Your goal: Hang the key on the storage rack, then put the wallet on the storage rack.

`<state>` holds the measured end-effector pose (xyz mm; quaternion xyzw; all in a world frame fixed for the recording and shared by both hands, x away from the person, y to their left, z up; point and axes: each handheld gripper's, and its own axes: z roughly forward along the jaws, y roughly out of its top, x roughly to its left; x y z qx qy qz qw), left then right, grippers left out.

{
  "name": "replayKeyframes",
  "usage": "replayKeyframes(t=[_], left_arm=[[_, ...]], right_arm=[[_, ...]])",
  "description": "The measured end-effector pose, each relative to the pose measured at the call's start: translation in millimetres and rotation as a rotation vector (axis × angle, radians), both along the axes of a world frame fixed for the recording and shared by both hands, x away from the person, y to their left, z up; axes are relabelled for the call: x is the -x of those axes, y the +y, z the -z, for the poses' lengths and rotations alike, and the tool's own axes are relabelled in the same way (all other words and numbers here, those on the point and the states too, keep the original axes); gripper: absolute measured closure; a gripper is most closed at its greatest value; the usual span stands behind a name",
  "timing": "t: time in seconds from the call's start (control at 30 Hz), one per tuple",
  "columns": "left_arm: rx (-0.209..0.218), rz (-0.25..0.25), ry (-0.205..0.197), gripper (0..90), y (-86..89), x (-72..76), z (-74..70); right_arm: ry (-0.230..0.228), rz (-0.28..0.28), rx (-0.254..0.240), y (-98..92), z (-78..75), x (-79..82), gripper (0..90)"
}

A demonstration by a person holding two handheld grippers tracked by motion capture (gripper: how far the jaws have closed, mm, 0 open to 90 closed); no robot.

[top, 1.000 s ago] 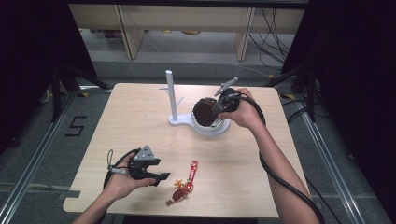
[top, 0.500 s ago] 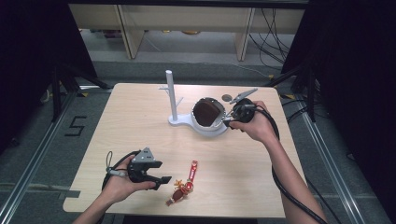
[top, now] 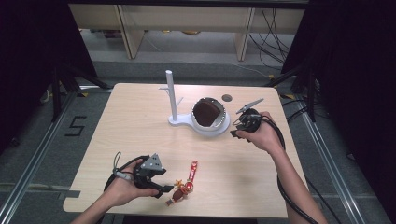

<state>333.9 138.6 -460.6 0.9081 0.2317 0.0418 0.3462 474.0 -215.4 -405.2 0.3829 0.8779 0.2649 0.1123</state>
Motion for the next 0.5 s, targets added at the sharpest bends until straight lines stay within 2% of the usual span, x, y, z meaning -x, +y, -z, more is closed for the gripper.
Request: replayKeyframes(t=[0.1,0.17,0.2,0.23,0.33,0.37,0.4,0.43,0.47,0.5], left_arm=[[-0.059,0.047,0.027,32.4,-2.7,2.3,-2.8],[-0.072,0.052,0.035,33.8,-6.4,4.1,-2.5],[-0.086,0.059,0.041,33.8,-9.3,4.6,-1.9],[-0.107,0.069,0.047,34.2,-10.7,4.5,-2.0],[-0.146,0.072,0.081,35.6,-21.1,4.7,-0.7],[-0.146,0.072,0.081,35.9,-21.1,4.7,-0.7],[-0.175,0.075,0.091,36.4,-23.7,4.3,-2.1],[-0.185,0.079,0.094,36.4,-25.1,3.8,-1.9],[-0.233,0.114,0.082,36.7,-26.3,1.6,-5.2],[-0.228,0.101,0.082,38.0,-28.1,2.7,-5.4]], right_arm=[[0.021,0.01,0.013,1.7,3.1,4.3,62.0],[0.024,0.0,0.021,3.0,5.2,6.6,62.5],[0.045,0.014,0.025,3.8,5.9,8.6,62.9],[0.04,-0.002,0.031,3.6,7.7,9.1,63.3],[0.062,0.005,0.034,1.8,11.0,11.9,64.7],[0.062,0.005,0.034,1.8,11.0,11.9,64.7],[0.058,-0.001,0.044,-0.1,12.7,12.6,64.7],[0.058,-0.001,0.044,-0.1,12.7,12.6,64.7],[0.073,0.013,0.041,0.3,12.0,13.8,64.7],[0.076,0.013,0.033,-0.1,12.6,14.9,64.7]])
